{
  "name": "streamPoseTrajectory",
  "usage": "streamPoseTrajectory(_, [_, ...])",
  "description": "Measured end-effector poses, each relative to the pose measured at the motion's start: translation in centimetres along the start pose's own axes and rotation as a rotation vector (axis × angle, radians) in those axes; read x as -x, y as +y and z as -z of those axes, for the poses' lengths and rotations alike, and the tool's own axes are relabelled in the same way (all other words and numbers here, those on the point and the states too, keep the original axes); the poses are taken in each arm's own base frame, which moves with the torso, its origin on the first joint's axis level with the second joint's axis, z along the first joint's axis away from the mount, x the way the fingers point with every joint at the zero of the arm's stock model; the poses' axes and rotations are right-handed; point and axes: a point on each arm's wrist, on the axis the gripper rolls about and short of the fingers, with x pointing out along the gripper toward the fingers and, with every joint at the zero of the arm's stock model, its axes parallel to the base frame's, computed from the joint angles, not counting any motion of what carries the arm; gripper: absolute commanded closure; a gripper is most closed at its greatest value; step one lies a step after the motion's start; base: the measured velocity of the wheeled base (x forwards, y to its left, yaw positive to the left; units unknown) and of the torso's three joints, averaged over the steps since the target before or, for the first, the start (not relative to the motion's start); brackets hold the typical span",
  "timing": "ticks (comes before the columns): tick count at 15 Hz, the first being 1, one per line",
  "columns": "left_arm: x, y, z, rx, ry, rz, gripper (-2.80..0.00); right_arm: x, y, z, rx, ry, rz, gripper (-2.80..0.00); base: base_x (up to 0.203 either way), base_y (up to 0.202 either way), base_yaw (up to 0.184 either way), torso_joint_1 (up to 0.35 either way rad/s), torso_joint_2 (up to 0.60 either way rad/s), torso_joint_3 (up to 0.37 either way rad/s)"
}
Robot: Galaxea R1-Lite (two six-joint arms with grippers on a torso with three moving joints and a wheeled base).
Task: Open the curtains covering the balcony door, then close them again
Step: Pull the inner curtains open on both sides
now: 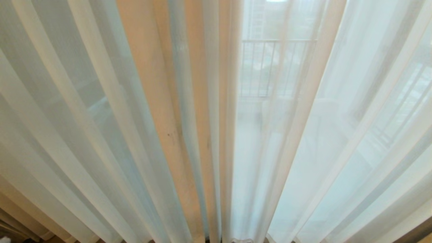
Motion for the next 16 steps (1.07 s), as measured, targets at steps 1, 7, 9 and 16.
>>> streamPoseTrajectory(1, [-0.6, 0.4, -0.6, 0.043, 0.014, 0.042, 0.0, 0.0, 0.0, 0.0, 0.0, 0.0, 0.0, 0.0, 0.0, 0.0, 0.0, 0.0, 0.0, 0.0])
streamPoseTrajectory(7, [-4.6, 1.9, -4.3, 0.273, 0.064, 0.195, 0.0, 0.0, 0.0, 0.0, 0.0, 0.0, 0.0, 0.0, 0.0, 0.0, 0.0, 0.0, 0.0, 0.0])
streamPoseTrajectory(9, [-6.2, 2.2, -5.2, 0.287, 0.07, 0.232, 0.0, 0.0, 0.0, 0.0, 0.0, 0.0, 0.0, 0.0, 0.0, 0.0, 0.0, 0.0, 0.0, 0.0])
streamPoseTrajectory(16, [-11.2, 2.4, -6.6, 0.29, 0.049, 0.261, -2.8, 0.0, 0.0, 0.0, 0.0, 0.0, 0.0, 0.0, 0.0, 0.0, 0.0, 0.0, 0.0, 0.0])
